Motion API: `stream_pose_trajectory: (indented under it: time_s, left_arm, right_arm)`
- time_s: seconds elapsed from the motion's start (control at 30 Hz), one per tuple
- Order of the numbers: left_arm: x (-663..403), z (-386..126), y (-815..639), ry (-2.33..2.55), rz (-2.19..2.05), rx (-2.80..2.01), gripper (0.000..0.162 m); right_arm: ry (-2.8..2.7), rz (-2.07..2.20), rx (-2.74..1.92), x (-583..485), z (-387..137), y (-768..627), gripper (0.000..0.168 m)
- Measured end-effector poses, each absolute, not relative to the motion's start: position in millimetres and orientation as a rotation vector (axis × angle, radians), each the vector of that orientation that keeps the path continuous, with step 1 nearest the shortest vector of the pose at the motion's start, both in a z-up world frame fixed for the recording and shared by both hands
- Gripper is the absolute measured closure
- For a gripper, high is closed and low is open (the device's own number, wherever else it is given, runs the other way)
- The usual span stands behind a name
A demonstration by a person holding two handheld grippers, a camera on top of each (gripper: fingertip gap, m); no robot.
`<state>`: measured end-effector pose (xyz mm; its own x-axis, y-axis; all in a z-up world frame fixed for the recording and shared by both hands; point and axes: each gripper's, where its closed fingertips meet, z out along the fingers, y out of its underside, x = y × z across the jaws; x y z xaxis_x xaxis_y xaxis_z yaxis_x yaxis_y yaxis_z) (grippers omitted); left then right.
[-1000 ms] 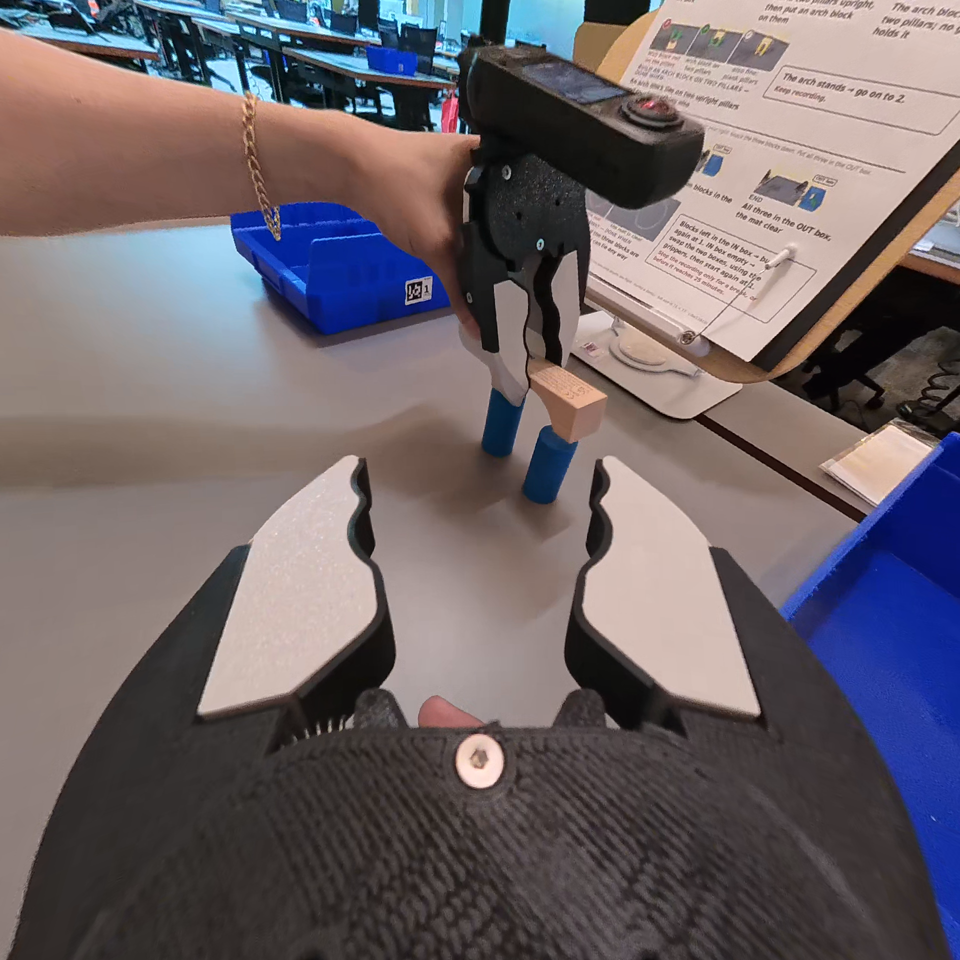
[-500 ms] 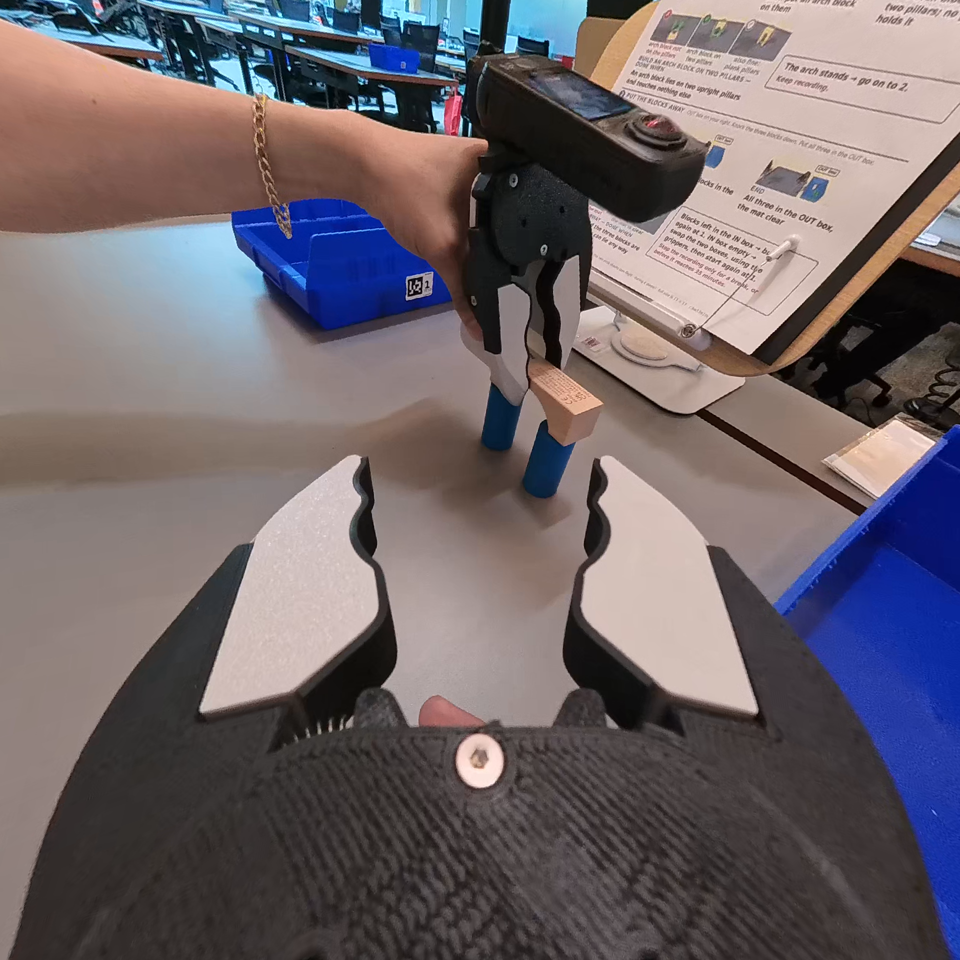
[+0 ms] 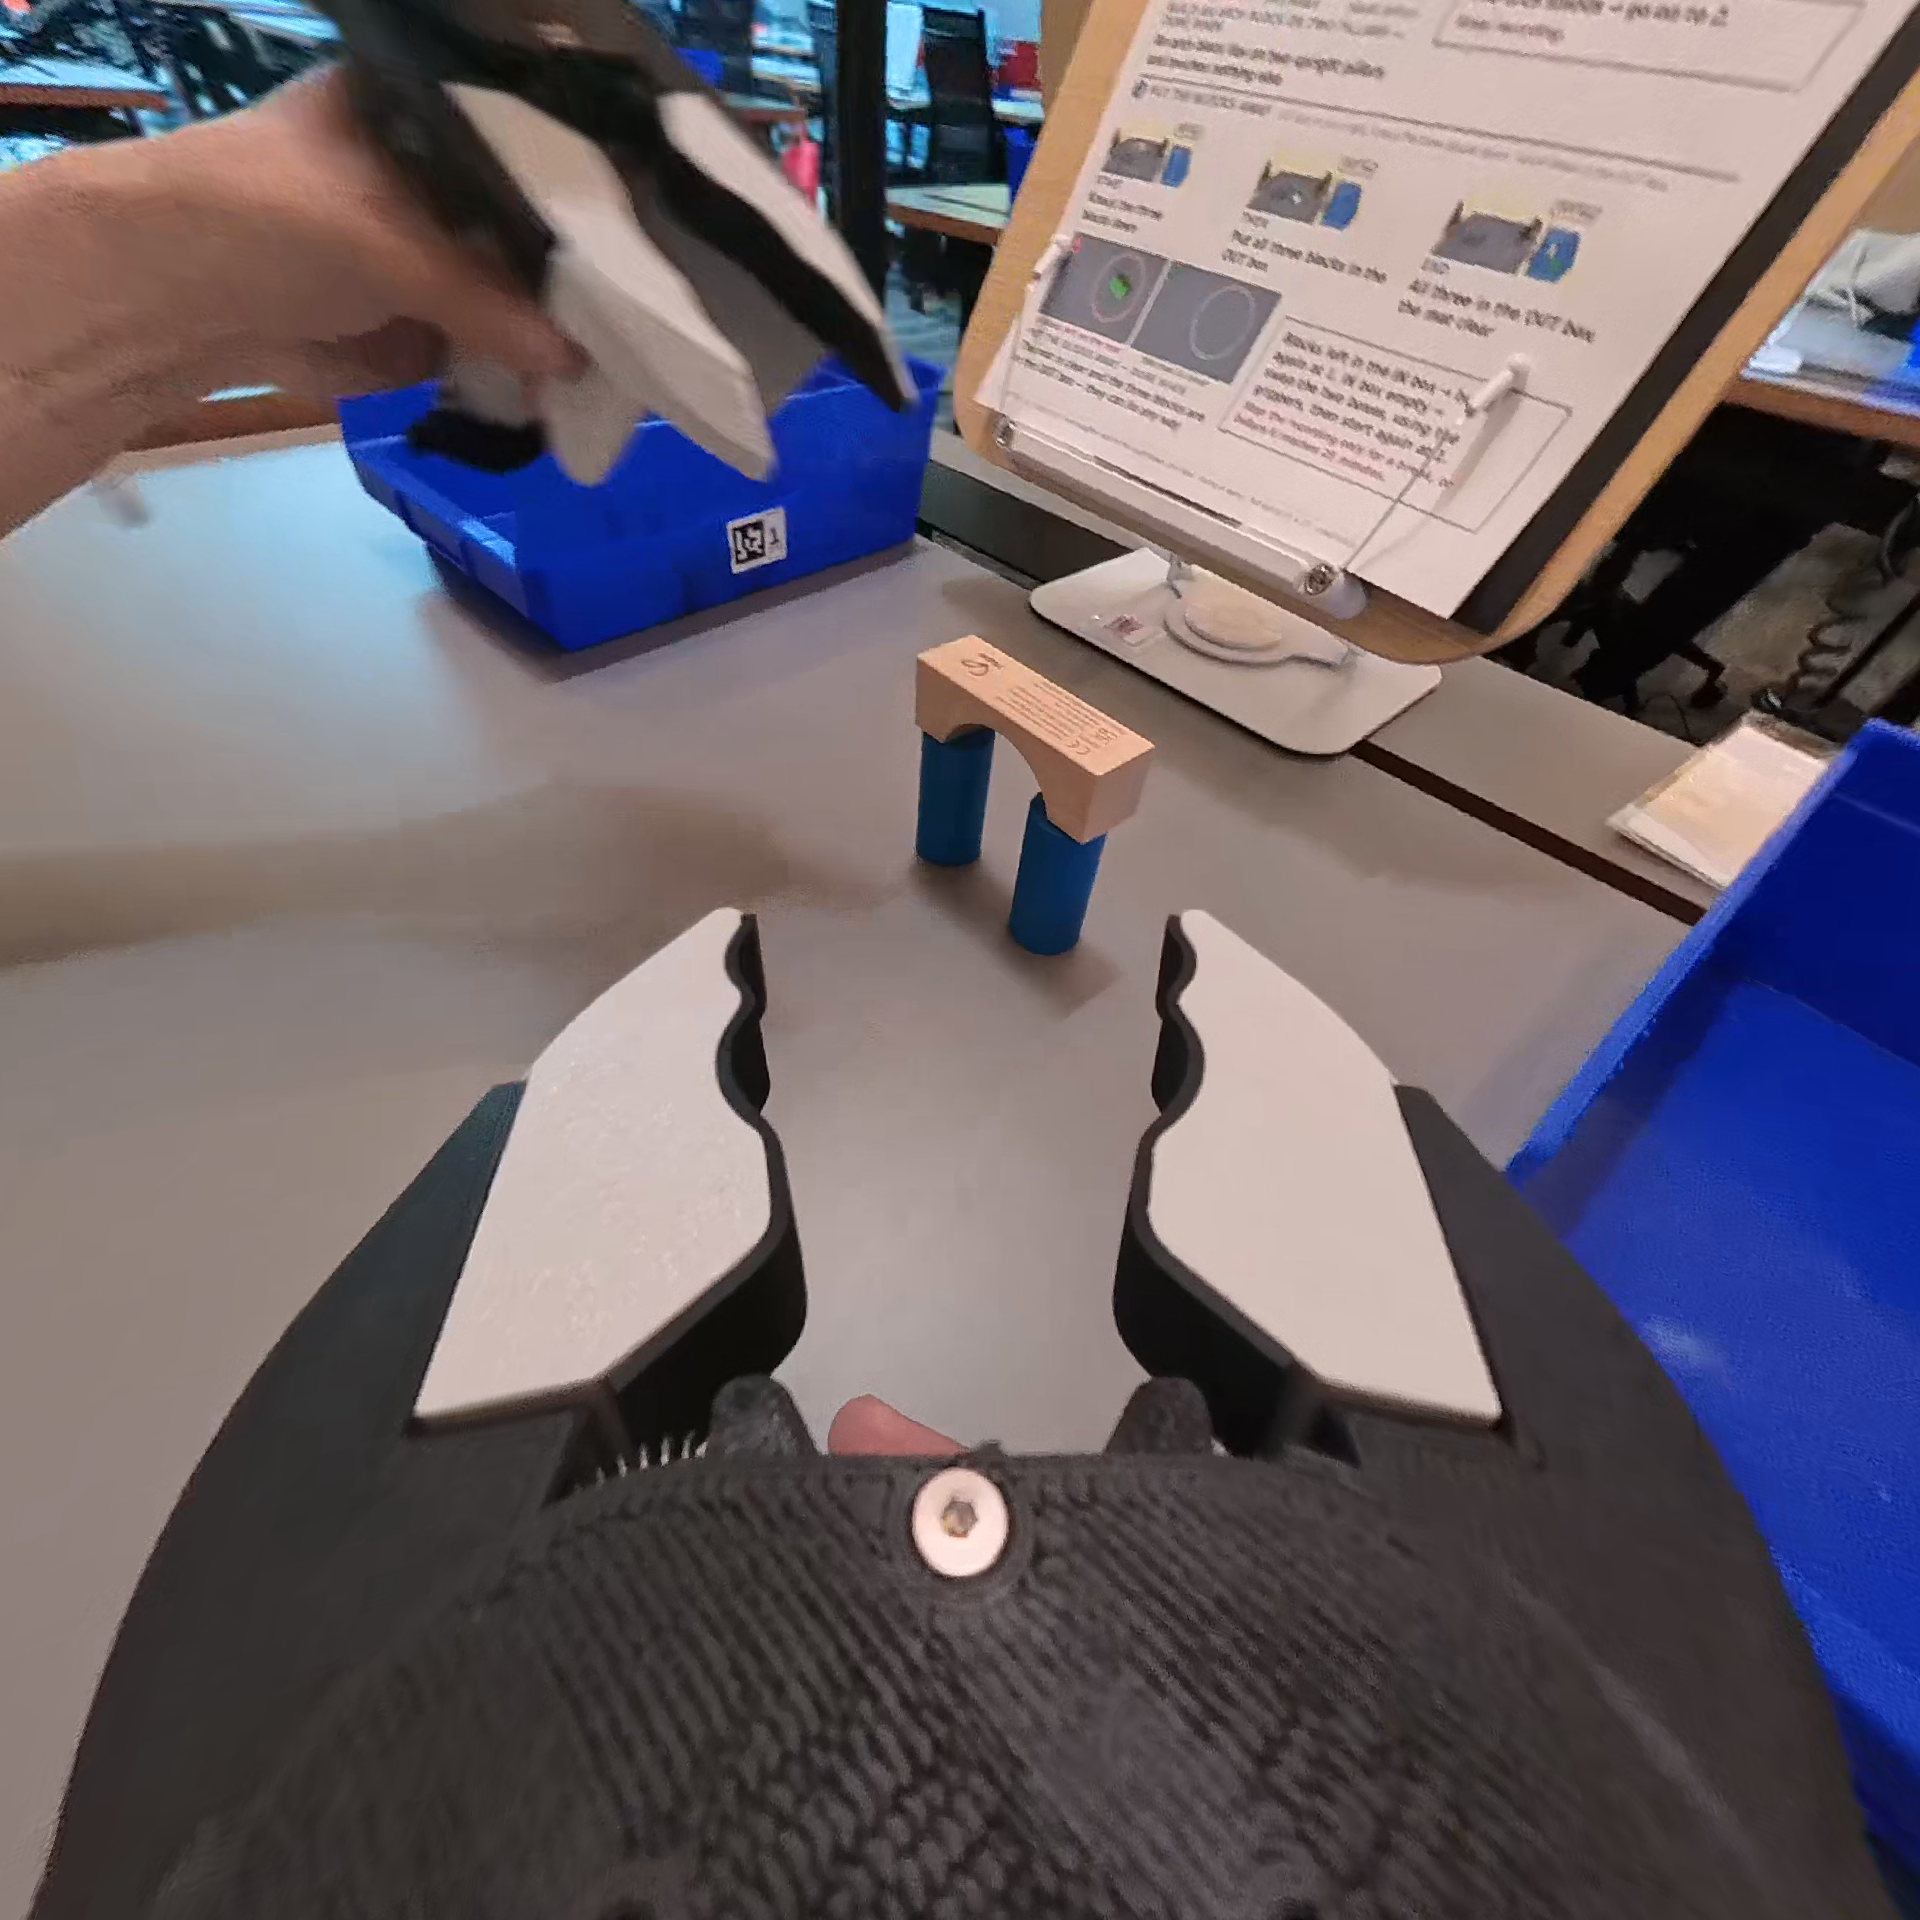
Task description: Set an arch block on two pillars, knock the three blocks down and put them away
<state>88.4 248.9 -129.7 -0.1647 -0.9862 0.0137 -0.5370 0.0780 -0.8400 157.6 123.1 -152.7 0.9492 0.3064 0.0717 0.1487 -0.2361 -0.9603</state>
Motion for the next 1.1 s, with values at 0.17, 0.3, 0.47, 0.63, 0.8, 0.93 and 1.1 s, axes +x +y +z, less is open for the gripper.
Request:
stream_pose_trajectory:
  time_s: [0.17,0.3,0.47,0.63,0.8,0.93,1.1]
  left_arm:
    - [32.9,-141.5,226.2,1.42,-1.083,-1.504,0.103]
    - [-2.5,-158.2,202.7,1.211,-1.0,-1.515,0.103]
    - [-28.8,-170.6,167.1,1.165,-0.986,-1.553,0.105]
    - [-45.9,-171.4,145.4,1.125,-1.058,-1.565,0.1]
    - [-61.6,-173.3,146.5,1.119,-1.024,-1.594,0.1]
    - [-61.5,-171.9,147.0,1.097,-1.056,-1.6,0.1]
    - [-56.3,-178.0,143.5,1.118,-1.082,-1.621,0.1]
  right_arm:
    - [-0.198,0.113,-1.865,154.9,-170.8,146.5,0.124]
    - [-0.031,0.108,-1.948,155.3,-198.3,167.2,0.168]
    - [0.17,-0.053,-2.042,189.8,-224.3,192.9,0.168]
    - [0.226,-0.112,-2.139,193.0,-235.9,207.5,0.165]
    - [0.271,-0.274,-2.131,210.1,-227.8,211.6,0.168]
    - [0.377,-0.206,-2.142,214.5,-230.1,220.6,0.168]
    - [0.428,-0.195,-2.151,218.2,-238.1,230.6,0.168]
